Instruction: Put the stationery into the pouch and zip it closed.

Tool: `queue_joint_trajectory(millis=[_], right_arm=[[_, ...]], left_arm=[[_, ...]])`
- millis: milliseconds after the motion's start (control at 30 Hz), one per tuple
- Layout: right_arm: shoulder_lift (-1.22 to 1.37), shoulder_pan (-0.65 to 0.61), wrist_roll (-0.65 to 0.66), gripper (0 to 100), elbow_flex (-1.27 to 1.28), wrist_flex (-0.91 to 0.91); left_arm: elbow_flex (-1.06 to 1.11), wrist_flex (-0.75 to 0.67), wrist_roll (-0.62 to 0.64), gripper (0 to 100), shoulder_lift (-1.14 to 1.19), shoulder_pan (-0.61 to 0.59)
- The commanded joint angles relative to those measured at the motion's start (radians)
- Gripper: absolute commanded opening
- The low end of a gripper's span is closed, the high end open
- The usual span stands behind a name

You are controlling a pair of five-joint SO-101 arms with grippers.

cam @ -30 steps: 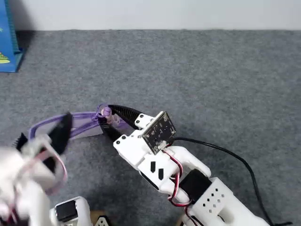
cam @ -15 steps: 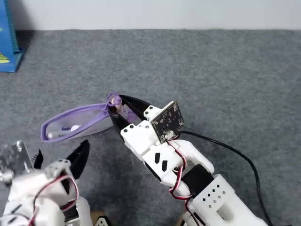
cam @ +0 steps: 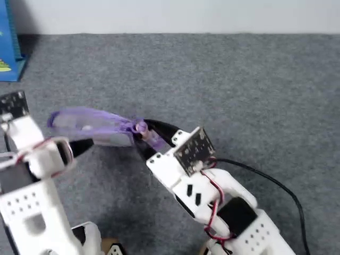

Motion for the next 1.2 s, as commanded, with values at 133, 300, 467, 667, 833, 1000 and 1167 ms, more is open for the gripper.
queue_joint_trajectory(millis=[133,300,467,667,833,1000,1167], right_arm=[[-0.16,0.008,0.138,0.8,-0.075,0.223],[-0.209,0.015,0.21,0.8,-0.075,0.325],[-0.249,0.073,0.262,0.8,-0.075,0.372],[-0.254,0.255,0.313,0.8,-0.075,0.358],[-0.255,0.286,0.313,0.8,-0.074,0.328],[-0.255,0.286,0.308,0.8,-0.074,0.325],[-0.255,0.286,0.258,0.8,-0.069,0.291]], left_arm=[[-0.318,-0.017,0.184,39,0.262,0.204],[-0.478,-0.017,0.269,39,0.388,0.356],[-0.553,-0.008,0.296,39,0.454,0.457],[-0.552,0.084,0.244,39,0.379,0.512],[-0.549,0.175,0.124,39,0.272,0.555],[-0.456,0.175,-0.02,40,0.181,0.557],[-0.335,0.161,-0.187,40,0.129,0.617]])
